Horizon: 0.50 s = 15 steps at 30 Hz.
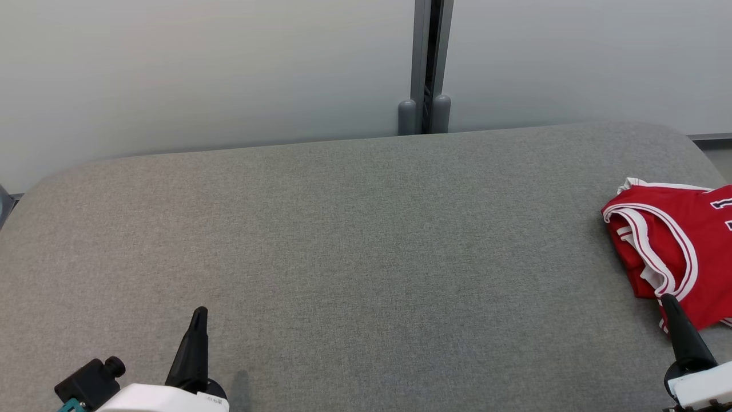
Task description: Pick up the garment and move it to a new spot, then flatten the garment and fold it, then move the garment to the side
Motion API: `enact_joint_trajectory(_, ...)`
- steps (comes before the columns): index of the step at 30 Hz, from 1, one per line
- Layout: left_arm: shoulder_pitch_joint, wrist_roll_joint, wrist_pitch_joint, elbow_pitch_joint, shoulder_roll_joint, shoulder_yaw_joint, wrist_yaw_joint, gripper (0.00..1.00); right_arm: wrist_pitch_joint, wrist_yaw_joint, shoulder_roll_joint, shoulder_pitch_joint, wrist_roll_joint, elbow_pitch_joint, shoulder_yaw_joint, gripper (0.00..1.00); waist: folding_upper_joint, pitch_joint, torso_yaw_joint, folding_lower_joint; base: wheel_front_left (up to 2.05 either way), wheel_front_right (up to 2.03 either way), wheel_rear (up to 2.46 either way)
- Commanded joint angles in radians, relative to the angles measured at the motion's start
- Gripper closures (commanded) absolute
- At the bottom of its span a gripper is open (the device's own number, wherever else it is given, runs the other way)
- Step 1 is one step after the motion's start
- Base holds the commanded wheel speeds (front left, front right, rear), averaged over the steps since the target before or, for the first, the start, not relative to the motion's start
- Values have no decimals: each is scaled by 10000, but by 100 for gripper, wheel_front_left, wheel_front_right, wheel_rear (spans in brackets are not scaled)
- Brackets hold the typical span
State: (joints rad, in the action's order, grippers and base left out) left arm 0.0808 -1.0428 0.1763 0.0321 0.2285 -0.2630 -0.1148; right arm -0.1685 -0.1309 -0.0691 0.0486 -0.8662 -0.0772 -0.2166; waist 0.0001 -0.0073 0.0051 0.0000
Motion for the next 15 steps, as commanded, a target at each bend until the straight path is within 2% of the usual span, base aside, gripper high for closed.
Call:
enact_joint_trajectory(1, -283, -187, 45, -49, 16, 99, 104, 100, -99, 0, -47, -257, -265, 57, -104, 100, -1, 2, -1, 0, 0, 0, 0)
enact_joint_trajectory(15, -514, -1473, 91, 280, -388, 178, 657, 100, -695, 0, 9, -499, -1846, -311, -635, 100, -1, 49, -9, 0, 0, 0, 0)
